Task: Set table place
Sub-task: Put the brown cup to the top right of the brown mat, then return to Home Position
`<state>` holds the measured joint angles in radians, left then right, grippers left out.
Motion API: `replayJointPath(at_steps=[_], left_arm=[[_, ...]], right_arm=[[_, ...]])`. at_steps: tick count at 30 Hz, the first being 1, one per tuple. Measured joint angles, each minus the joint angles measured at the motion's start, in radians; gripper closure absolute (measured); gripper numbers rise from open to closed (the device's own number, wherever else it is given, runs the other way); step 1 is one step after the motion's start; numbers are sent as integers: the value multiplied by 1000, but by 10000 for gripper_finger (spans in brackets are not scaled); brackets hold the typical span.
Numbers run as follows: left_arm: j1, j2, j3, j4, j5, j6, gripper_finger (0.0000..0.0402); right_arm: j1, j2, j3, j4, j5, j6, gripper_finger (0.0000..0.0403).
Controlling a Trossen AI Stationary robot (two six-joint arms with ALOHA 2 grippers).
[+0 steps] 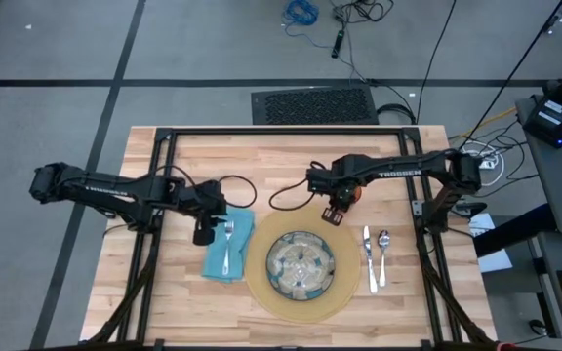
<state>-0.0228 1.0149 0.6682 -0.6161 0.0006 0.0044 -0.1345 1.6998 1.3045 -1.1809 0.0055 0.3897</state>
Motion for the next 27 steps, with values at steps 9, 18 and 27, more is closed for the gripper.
replayJointPath(at_steps=[9,18,27], left_arm=[[-6,0,0,-1,0,0,318],[-6,0,0,-1,0,0,318],[-6,0,0,-2,0,0,318]], right_arm=[[4,0,0,4,-12,18,371],[33,0,0,3,-7,30,340],[36,-11,60,-27,35,43,328]])
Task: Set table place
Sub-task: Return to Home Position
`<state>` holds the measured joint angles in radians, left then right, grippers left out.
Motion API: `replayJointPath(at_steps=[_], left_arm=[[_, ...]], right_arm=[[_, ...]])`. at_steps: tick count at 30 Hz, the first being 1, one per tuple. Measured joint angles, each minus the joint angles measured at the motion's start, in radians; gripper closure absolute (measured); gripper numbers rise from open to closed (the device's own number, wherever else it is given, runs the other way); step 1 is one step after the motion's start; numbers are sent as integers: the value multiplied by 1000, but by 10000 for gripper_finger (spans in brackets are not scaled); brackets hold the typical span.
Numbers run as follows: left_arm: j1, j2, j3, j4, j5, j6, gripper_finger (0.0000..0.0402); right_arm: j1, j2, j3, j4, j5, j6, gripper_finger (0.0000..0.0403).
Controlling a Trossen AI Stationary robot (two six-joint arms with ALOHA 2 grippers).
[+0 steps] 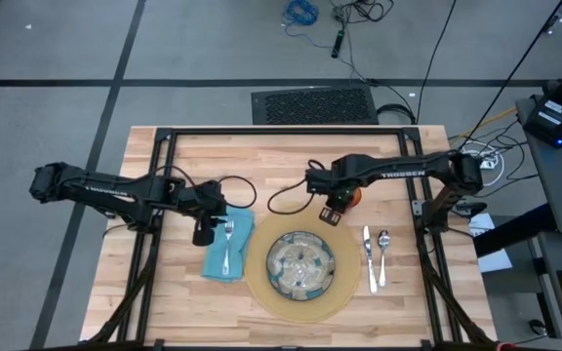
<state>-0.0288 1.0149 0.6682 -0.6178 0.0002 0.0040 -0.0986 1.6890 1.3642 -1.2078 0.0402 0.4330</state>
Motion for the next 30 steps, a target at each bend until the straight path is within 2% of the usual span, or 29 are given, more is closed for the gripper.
replayJointPath(at_steps=[7,12,21,30], left_arm=[[0,-1,35,-35,0,-7,318],[0,-23,123,-117,-37,33,318],[0,-129,391,-256,-299,174,318],[1,-267,619,-344,-533,238,318]], right_arm=[[4,-3,184,-86,109,-35,328],[19,-37,294,-114,221,-68,328],[97,-239,347,-131,583,-51,328],[175,-446,348,-251,755,87,328]])
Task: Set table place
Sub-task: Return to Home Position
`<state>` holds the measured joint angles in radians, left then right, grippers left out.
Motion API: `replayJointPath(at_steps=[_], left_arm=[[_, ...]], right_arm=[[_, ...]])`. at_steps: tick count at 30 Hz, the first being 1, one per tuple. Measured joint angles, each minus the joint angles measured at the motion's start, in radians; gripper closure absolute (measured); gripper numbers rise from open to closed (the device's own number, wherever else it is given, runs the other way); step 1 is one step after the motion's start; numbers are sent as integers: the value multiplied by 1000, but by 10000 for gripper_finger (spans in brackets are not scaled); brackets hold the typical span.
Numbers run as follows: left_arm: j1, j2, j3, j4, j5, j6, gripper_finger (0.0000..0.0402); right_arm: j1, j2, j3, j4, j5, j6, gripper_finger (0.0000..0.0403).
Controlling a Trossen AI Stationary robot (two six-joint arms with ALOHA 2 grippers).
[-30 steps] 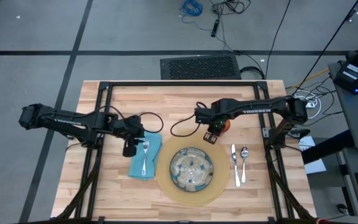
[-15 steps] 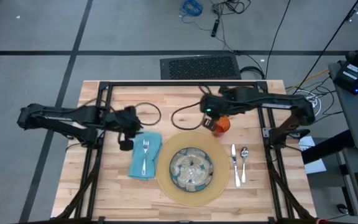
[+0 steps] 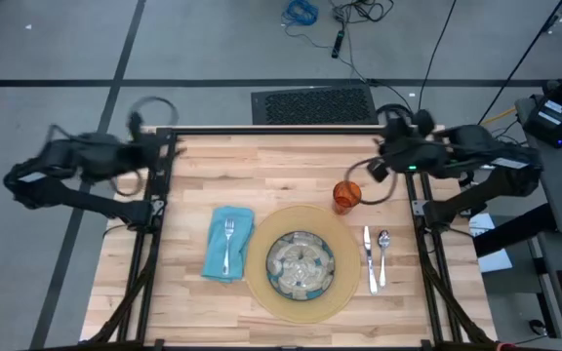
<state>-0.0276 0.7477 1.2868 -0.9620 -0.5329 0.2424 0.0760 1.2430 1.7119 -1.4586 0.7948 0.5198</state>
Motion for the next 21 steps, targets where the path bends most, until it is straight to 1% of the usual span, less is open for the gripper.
replayJointPath(at_steps=[6,8,11,14,15,16,18,20,21], left_arm=[[0,-93,96,-56,-62,-49,318],[0,-124,119,-100,-83,-54,318],[0,-174,153,-241,-134,-119,318],[0,-221,174,-427,-134,-240,318],[0,-236,176,-483,-110,-279,318],[0,-251,176,-531,-56,-310,318],[0,-276,173,-602,92,-335,318],[0,-309,162,-610,208,-334,318],[1,-329,154,-604,243,-331,318]], right_arm=[[66,-96,0,-110,82,107,328],[87,-128,-11,-109,99,126,328],[118,-194,-55,-110,97,136,328],[133,-282,-147,-111,88,174,328],[138,-318,-187,-112,81,186,328],[143,-353,-228,-112,59,192,328],[157,-421,-320,-114,-8,190,328],[177,-485,-419,-98,-66,164,328],[190,-516,-473,-70,-87,150,328]])
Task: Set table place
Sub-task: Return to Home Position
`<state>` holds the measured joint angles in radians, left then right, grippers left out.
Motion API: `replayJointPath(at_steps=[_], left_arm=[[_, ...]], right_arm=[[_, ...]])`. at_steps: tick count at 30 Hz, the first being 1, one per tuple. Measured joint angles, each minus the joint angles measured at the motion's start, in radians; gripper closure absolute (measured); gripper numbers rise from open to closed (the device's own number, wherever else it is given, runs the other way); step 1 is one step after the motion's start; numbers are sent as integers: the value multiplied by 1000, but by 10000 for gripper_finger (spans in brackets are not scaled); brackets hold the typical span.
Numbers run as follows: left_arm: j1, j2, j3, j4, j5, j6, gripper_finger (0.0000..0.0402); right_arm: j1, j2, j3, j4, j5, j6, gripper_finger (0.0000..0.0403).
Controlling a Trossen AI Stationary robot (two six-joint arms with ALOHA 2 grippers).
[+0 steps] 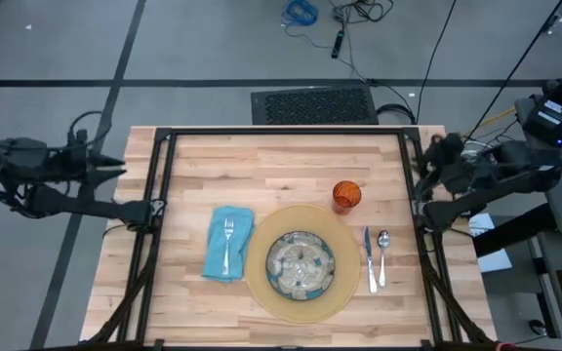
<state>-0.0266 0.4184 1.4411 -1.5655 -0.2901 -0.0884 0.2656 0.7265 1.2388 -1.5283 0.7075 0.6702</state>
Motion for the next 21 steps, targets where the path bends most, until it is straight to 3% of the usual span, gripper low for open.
replayJointPath(at_steps=[5,9,17,21], left_arm=[[0,-147,-56,62,-33,67,318],[3,-286,-119,100,-52,28,318],[116,-413,-364,77,51,36,318],[156,-414,-470,167,187,94,318]], right_arm=[[90,-204,-282,266,-8,-93,328],[147,-342,-459,480,-43,-133,328],[201,-348,-528,644,-87,-190,328],[249,-347,-569,750,-76,-258,328]])
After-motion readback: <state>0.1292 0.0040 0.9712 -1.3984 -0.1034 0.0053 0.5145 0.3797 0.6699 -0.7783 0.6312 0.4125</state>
